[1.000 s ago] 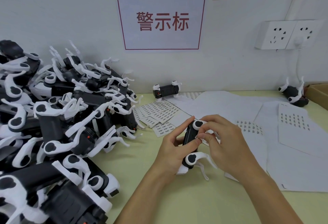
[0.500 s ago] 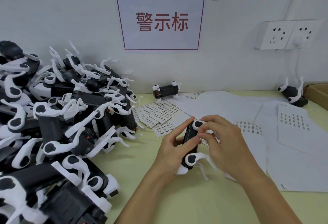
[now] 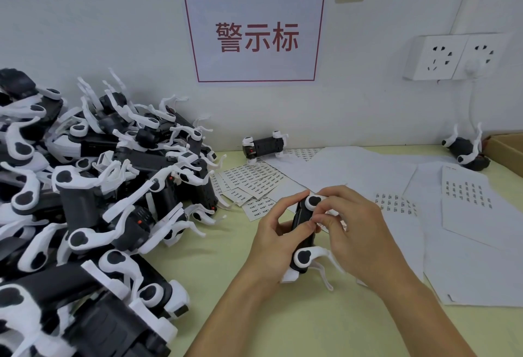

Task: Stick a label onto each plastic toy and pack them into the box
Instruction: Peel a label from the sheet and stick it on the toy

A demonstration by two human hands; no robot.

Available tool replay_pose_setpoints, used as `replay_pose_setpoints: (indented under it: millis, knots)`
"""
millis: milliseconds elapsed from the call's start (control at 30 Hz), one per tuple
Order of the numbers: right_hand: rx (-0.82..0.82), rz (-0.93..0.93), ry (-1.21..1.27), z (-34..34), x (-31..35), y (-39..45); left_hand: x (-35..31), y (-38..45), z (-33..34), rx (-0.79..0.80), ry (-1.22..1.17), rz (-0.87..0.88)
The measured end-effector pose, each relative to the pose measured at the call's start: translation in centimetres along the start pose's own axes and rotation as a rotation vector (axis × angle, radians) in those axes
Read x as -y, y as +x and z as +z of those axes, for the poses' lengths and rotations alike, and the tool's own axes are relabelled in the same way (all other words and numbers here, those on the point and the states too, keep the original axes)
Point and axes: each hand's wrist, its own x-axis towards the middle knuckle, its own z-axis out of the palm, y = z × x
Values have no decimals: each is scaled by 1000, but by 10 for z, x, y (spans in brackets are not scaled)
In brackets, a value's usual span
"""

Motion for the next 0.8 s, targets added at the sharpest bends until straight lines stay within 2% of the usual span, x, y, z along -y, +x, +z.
replay_pose_setpoints:
  millis: [500, 800]
  knots:
    - [-112, 73, -41, 4, 4, -1, 3, 0, 1, -15, 55, 30]
    - [-169, 260, 25, 5, 9, 2, 5, 2, -2, 6, 70, 25]
